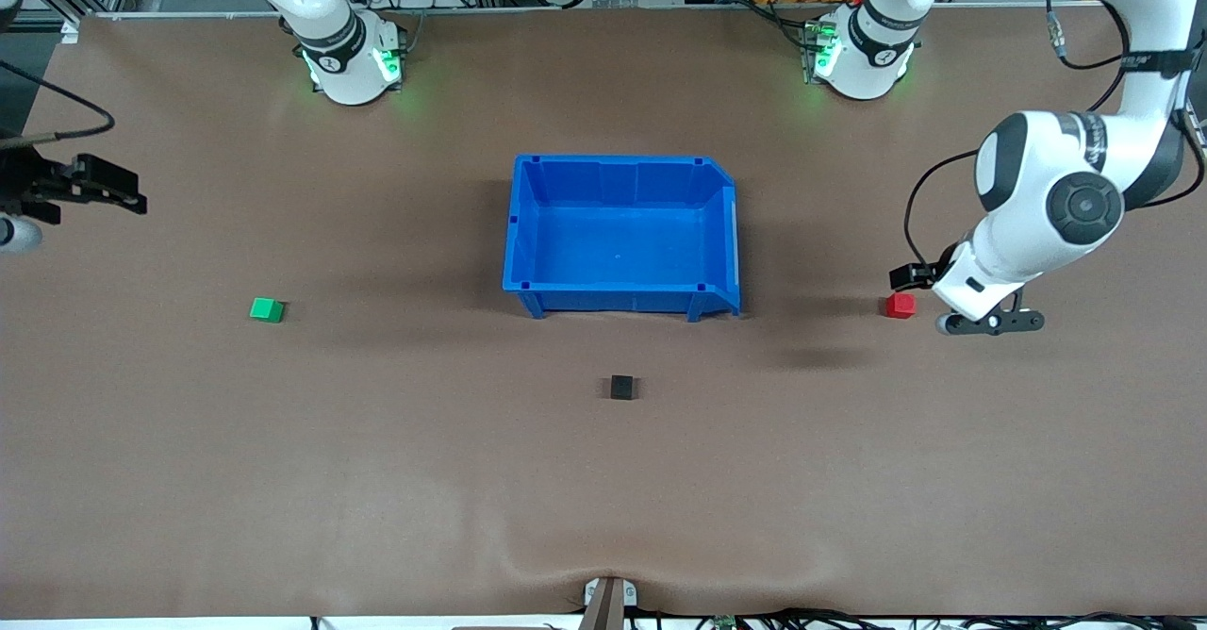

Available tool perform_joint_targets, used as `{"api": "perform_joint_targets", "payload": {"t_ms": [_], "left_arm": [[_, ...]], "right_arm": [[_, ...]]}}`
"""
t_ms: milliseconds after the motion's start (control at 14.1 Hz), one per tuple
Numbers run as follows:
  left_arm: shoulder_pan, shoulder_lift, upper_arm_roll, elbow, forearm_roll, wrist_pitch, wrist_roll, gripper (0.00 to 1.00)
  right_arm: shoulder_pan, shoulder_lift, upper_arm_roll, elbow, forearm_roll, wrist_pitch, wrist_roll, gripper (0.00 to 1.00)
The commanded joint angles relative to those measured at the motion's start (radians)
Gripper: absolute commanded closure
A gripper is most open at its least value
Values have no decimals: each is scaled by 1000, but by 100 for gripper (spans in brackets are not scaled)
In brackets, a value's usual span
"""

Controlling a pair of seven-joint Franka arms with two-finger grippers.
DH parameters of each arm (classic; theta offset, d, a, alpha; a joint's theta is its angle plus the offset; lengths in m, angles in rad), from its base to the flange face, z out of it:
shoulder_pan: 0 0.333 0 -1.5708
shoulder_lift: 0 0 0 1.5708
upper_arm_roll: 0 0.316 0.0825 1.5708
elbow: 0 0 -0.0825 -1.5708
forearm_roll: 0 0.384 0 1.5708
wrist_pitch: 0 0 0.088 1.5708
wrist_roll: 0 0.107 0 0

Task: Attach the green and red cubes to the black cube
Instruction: 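Grasp the red cube with the left gripper while the right gripper grasps the green cube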

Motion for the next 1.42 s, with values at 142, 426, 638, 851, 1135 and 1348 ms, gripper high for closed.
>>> {"api": "perform_joint_targets", "payload": {"t_ms": [142, 426, 638, 851, 1135, 1348], "left_arm": [[13, 29, -4, -114, 22, 189, 13, 0], [56, 124, -4, -128, 22, 299, 147, 0], [84, 169, -4, -117, 22, 325, 215, 0], [81, 201, -4, -117, 21, 356, 214, 0], [79, 215, -4, -113, 21, 356, 215, 0], [79, 218, -4, -108, 21, 356, 214, 83]], "right_arm": [[-19, 47, 16, 1, 19, 20, 13, 0], [-24, 84, 15, -3, 44, 49, 13, 0], [-47, 127, 15, -6, 44, 80, 13, 0], [-62, 161, 15, -6, 42, 89, 13, 0], [-67, 198, 13, -6, 26, 112, 9, 0], [-84, 231, 15, -8, 29, 131, 10, 0]]}}
